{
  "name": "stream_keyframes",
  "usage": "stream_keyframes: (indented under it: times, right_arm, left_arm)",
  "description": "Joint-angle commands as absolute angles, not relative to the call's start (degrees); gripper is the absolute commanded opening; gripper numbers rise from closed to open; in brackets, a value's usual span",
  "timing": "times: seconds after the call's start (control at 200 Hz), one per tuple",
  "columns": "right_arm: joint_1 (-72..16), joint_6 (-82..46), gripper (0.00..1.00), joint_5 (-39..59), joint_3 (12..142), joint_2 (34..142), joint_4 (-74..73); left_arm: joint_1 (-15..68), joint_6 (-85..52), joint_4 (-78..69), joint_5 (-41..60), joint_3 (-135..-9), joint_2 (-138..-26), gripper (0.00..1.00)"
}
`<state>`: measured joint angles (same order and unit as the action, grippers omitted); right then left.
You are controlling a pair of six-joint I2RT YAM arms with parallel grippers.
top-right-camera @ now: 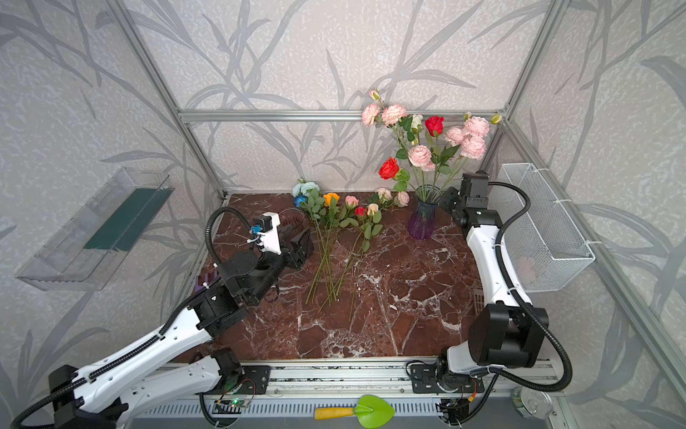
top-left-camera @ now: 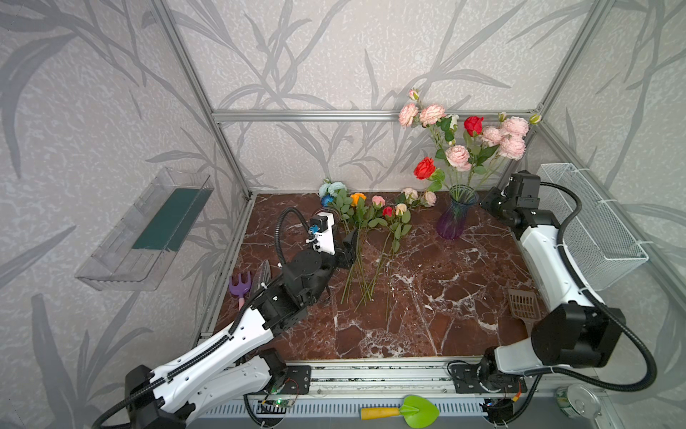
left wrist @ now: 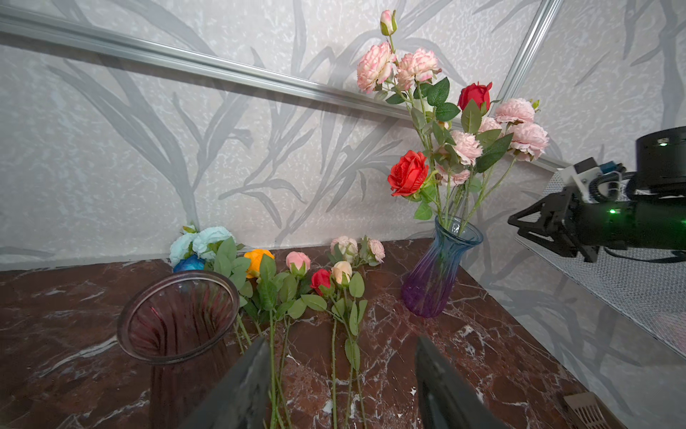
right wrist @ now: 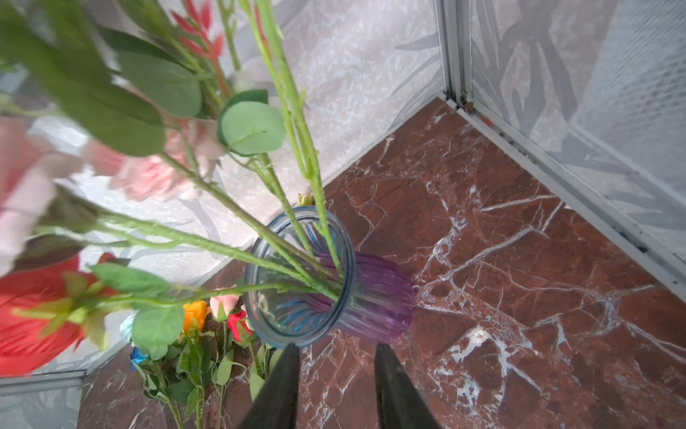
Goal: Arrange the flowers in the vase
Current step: 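Reach the right gripper into the loose flower pile stems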
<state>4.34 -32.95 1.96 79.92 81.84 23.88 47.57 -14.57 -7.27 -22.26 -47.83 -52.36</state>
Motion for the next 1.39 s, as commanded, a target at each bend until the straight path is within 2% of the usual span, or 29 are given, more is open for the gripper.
stream_keyframes:
  times: [0.0, 0.12, 0.24, 0.315, 0.445, 0.625, 0.79, 1.02, 1.195, 1.389]
  right_arm:
    - [-0.69, -28.52, 0.35, -0.27, 78.15, 73.31, 22.99]
    - [-11.90, -23.97, 0.34, -6.27, 74.50, 66.84, 23.22]
    - [-25.83, -20.82, 0.33, -11.25, 71.04, 65.04, 21.33]
    - [-32.87, -21.50, 0.33, -11.14, 68.91, 67.22, 18.41]
    - [-38.79, -22.40, 0.33, -9.36, 69.64, 75.42, 16.07]
    - [-40.90, -27.43, 0.34, -6.48, 73.82, 88.76, 12.86]
    - [-41.31, -30.31, 0.36, -6.99, 80.64, 103.40, 13.56]
    - [-41.22, -33.44, 0.37, -5.09, 91.15, 119.61, 12.60]
    - [-40.25, -34.99, 0.37, -6.25, 98.79, 128.01, 13.03]
    - [-37.75, -36.07, 0.34, -3.34, 108.45, 136.50, 15.29]
  left_arm:
    - [47.22, -10.51, -4.91, -27.60, -51.23, -50.80, 0.63]
    - [44.58, -9.61, -0.11, -31.67, -54.74, -51.71, 0.63]
    - [36.45, -14.51, 3.57, -27.74, -56.72, -53.33, 0.64]
    - [30.75, -17.26, 6.64, -23.65, -58.82, -55.60, 0.64]
    - [23.33, -19.32, 12.25, -19.80, -62.72, -60.86, 0.65]
    - [17.65, -22.78, 11.13, -16.12, -61.68, -62.85, 0.65]
    - [17.49, -25.48, 3.83, -11.78, -56.72, -60.89, 0.65]
    - [17.50, -27.71, 2.38, -10.88, -55.57, -61.42, 0.63]
    - [17.49, -28.42, 2.42, -9.66, -55.72, -61.36, 0.63]
    - [17.42, -29.93, 1.04, -7.53, -54.94, -61.24, 0.63]
